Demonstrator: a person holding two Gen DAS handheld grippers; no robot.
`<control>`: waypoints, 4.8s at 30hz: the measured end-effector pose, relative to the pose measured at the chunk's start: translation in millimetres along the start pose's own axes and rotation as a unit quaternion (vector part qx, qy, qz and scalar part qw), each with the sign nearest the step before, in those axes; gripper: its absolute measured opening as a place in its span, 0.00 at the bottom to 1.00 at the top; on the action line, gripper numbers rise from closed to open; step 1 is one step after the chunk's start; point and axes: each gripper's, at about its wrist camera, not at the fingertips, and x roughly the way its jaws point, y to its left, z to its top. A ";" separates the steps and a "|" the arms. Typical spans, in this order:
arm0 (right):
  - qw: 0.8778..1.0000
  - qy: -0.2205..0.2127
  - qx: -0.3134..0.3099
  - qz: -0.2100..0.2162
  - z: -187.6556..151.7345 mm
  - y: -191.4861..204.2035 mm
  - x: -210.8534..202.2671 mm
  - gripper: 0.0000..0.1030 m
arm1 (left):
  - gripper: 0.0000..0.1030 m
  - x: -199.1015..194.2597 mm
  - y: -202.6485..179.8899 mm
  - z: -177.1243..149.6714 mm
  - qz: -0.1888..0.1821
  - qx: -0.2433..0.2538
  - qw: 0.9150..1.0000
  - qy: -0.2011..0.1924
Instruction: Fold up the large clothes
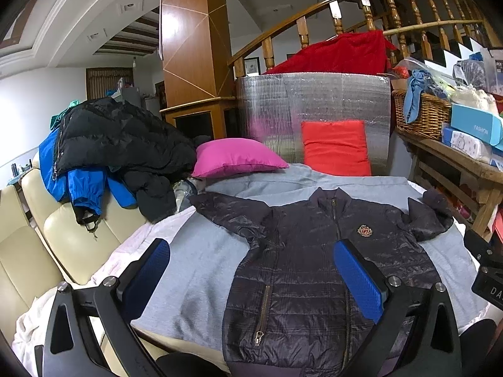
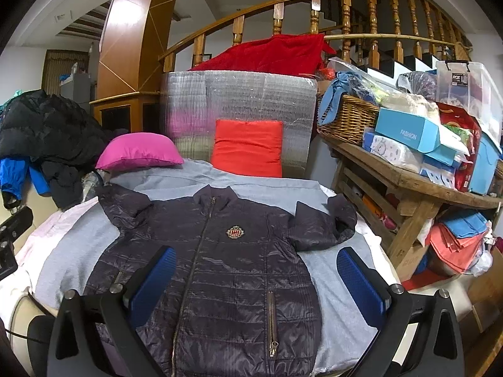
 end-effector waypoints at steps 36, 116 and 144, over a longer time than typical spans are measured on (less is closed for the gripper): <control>0.863 0.175 0.467 0.078 -39.1 -355.7 471.0 1.00 | 1.00 354.5 -71.3 -43.1 -0.001 -0.034 0.981 0.191; 0.946 0.211 0.221 0.106 -55.7 -164.5 445.9 0.18 | 0.83 434.9 -71.5 -39.9 -0.220 -0.101 0.926 0.289; 0.936 0.226 0.248 0.109 -62.3 -166.0 449.1 0.18 | 0.74 350.5 -24.1 -12.8 -0.229 -0.150 0.940 0.203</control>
